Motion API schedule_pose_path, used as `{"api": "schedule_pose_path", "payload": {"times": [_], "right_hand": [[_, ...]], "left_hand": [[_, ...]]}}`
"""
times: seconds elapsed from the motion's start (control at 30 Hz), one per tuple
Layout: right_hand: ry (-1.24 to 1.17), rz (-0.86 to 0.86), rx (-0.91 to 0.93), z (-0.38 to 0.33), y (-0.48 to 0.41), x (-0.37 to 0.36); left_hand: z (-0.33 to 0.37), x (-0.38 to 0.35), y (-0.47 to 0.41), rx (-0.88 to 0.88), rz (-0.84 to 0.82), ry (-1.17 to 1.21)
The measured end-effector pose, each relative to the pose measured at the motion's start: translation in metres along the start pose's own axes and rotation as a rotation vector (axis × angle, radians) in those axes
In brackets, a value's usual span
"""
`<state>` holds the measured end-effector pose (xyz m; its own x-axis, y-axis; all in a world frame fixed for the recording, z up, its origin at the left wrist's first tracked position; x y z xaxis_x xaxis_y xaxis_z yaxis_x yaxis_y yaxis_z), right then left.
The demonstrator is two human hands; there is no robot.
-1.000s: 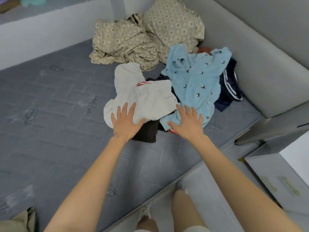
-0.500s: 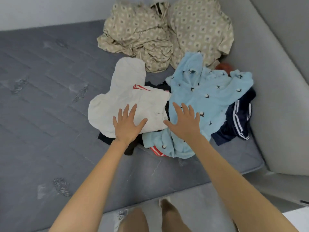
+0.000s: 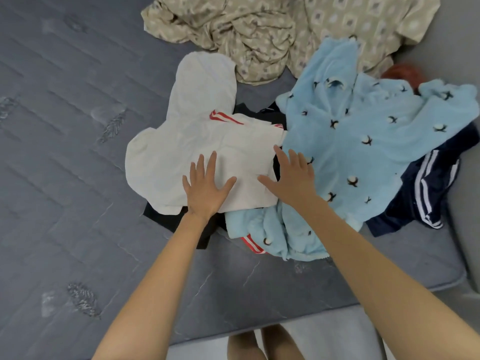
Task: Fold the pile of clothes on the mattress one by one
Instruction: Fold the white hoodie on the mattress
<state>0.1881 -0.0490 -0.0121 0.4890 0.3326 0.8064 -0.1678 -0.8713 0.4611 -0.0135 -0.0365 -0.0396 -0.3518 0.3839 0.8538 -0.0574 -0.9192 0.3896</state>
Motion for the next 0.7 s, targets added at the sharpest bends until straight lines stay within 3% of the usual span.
{"api": "schedule_pose_path", "payload": {"times": [0.23,0.4,0.5,0.7], "right_hand": [[-0.292,-0.017,-0.006,0.002,-0.056,-0.061],[-0.13,0.111,0.007,0.007,-0.062,-0.084],[-0.138,0.154,0.032,0.011,-0.064,-0.084],[-0.341,0.264,0.174,-0.01,-0.043,-0.042]], "left_hand": [[-0.022,-0.059,-0.055,0.129,-0.005,0.082],[-0.026,-0.087,-0.066,0.097,0.184,0.057],[-0.021,-0.086,-0.063,0.037,0.336,0.147],[-0.01,-0.035,-0.037,0.0,0.421,0.293]]}}
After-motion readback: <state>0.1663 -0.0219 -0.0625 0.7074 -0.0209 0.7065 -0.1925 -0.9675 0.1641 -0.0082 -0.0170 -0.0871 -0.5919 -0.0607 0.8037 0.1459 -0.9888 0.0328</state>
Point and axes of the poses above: each hand's wrist, its own y-axis away from the middle knuckle, its own x-axis out of the back of the hand, z = x × y, the point moved 1 cm from there along -y, towards the middle knuckle, and after that the axes turned 7 degrees about -y, right-handed, at the moved point
